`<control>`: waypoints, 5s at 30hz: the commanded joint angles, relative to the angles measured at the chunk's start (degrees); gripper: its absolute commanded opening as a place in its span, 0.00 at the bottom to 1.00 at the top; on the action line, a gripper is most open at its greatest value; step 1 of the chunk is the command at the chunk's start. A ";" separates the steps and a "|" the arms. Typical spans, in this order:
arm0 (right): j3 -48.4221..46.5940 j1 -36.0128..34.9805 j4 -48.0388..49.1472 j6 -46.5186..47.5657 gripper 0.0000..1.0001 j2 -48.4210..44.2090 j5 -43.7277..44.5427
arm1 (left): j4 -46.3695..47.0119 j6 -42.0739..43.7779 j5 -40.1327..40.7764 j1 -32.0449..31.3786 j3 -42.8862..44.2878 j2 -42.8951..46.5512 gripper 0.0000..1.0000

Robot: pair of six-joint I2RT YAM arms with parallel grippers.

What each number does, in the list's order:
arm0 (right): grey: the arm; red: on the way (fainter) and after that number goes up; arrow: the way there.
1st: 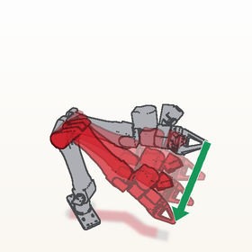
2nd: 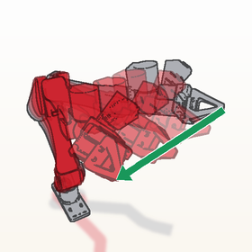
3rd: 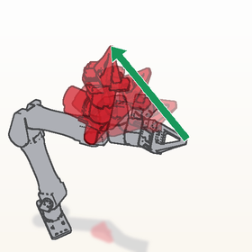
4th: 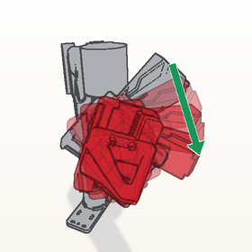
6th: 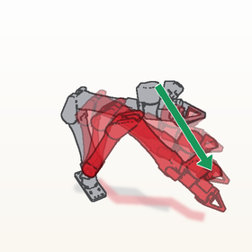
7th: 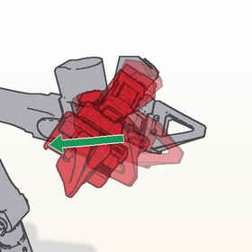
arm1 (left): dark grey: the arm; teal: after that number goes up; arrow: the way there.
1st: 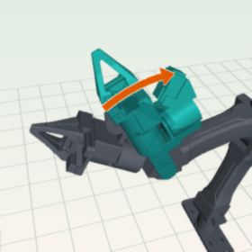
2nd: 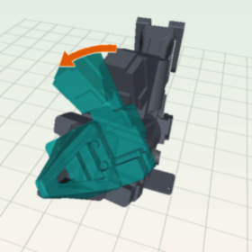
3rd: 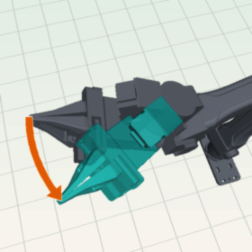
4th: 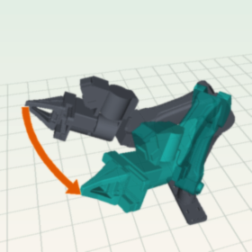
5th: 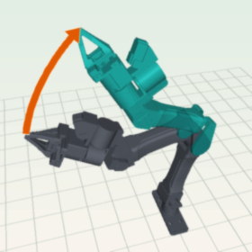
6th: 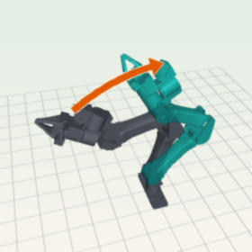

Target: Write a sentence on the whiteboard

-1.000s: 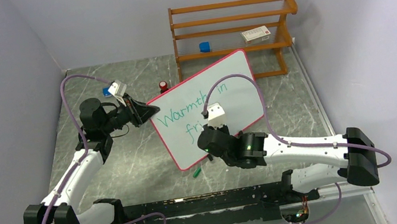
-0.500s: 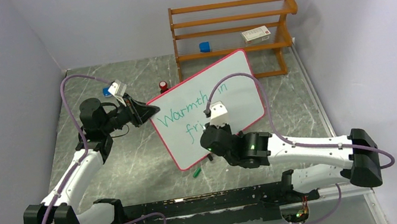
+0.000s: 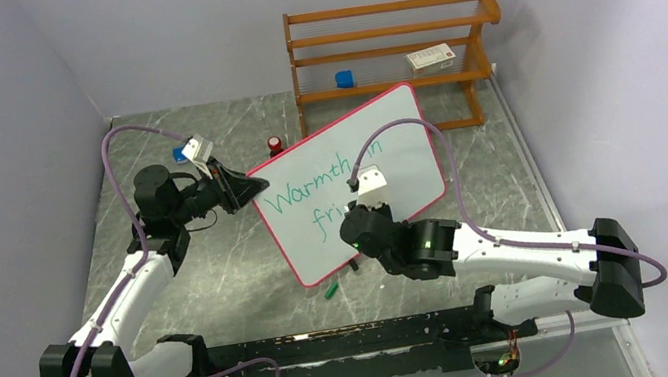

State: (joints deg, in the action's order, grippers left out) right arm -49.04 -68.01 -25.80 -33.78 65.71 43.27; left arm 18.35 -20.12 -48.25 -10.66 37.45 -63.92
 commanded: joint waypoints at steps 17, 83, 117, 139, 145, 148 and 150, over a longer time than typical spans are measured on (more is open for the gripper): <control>1.11 1.80 2.74 0.64 0.00 0.65 -0.95 | -6.35 6.98 2.03 -0.60 -1.33 -2.04 0.05; 1.53 2.27 1.91 3.07 0.00 0.73 -5.30 | -6.72 7.19 2.27 -0.61 -1.15 -2.18 0.05; 2.44 2.35 1.10 0.59 0.00 -3.92 0.20 | -6.73 7.23 2.34 -0.60 -1.15 -2.17 0.05; 1.49 4.26 4.30 3.13 0.00 -2.59 0.30 | -6.52 7.14 2.05 -0.64 -1.16 -2.34 0.05; 1.73 4.87 5.09 3.34 0.00 -1.67 -0.37 | -6.62 7.23 2.09 -0.62 -1.21 -2.30 0.05; 2.09 5.23 5.41 3.44 0.00 -1.49 -0.61 | -6.65 7.25 2.08 -0.62 -1.15 -2.26 0.05; 2.10 5.41 5.30 3.46 0.00 -1.39 -0.92 | -6.59 7.22 2.15 -0.60 -1.15 -2.26 0.05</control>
State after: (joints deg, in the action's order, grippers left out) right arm -47.18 -63.31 -22.17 -30.57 64.01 41.95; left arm 18.33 -20.10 -48.29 -10.66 37.60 -64.16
